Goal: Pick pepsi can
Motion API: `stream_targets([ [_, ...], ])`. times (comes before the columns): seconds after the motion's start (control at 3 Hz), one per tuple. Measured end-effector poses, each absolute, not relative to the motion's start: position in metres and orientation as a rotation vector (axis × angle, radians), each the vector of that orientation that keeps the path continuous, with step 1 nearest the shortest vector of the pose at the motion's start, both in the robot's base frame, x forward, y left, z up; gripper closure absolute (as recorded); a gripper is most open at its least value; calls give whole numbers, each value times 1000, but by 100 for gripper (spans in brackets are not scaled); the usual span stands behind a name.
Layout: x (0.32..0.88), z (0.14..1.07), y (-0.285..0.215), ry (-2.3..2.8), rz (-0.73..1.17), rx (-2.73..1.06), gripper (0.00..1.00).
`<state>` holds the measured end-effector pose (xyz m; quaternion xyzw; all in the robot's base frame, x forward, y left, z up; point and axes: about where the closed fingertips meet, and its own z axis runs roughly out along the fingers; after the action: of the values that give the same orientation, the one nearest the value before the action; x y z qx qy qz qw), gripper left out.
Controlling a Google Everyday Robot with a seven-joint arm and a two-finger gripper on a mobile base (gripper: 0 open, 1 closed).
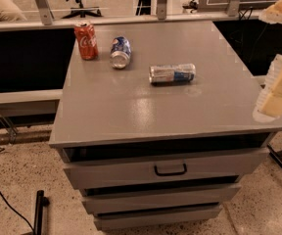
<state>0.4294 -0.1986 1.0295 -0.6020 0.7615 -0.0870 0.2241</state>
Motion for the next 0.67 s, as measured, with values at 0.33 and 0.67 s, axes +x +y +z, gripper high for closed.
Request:
stream_targets([
  [0.33, 429, 1030, -199, 2101, -240, -1661, 0],
  [0.67, 451, 1034, -190, 2016, -278, -1723, 0],
])
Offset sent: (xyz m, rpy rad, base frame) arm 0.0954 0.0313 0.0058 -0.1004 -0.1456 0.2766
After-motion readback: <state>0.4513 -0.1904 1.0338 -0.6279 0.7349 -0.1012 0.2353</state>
